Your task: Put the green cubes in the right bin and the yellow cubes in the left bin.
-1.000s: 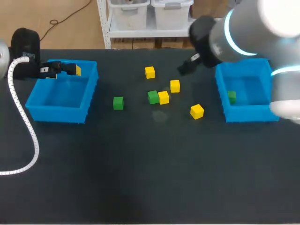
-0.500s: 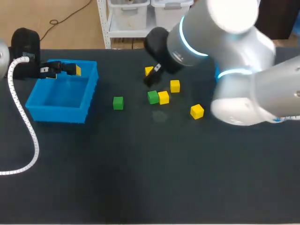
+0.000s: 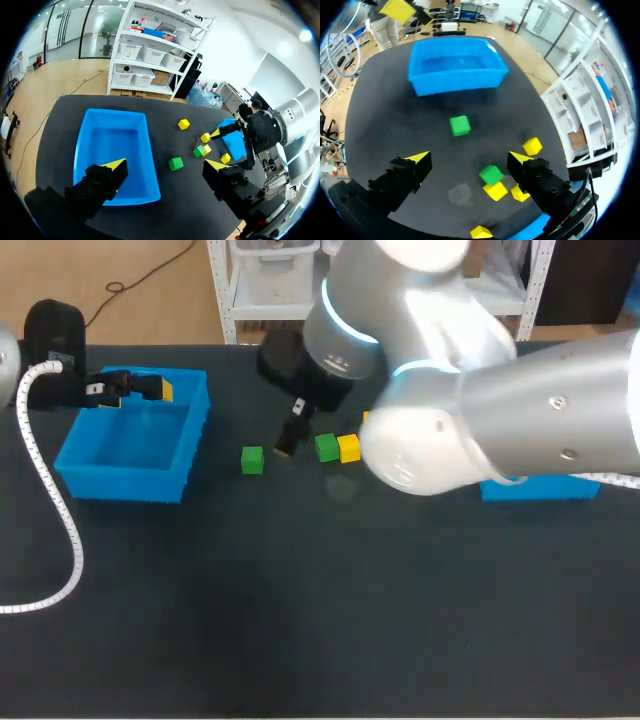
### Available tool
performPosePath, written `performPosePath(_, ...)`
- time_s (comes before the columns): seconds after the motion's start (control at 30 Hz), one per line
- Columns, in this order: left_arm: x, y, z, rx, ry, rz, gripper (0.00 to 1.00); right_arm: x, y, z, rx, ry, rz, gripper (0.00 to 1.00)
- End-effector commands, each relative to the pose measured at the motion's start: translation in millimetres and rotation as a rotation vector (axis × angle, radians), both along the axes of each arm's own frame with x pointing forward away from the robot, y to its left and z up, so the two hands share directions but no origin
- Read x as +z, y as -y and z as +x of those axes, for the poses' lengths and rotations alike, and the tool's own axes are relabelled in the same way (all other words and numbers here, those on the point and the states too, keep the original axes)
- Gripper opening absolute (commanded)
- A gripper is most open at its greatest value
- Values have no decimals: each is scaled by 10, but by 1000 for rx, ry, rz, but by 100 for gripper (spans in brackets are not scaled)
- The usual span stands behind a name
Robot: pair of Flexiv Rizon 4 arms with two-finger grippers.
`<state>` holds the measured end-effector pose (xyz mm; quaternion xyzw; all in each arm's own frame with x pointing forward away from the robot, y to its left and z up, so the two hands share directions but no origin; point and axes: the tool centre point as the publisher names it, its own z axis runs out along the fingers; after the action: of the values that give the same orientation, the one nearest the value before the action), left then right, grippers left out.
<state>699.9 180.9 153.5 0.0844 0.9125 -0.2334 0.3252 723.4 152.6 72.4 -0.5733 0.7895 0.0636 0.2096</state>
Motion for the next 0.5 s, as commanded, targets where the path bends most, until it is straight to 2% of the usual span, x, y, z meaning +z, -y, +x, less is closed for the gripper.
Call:
performPosePath(0.03, -24, -26, 1, -8, 8, -12, 100, -88, -152, 6, 41, -93, -5, 100)
performPosePath(0.2, -24, -26, 1, -8, 8, -12, 100, -226, -243, -50, 55, -104, 6, 100)
performPosePath(0.5, -24, -26, 1, -8, 8, -12, 100, -463, -360, -16, 54, -52, 28, 100)
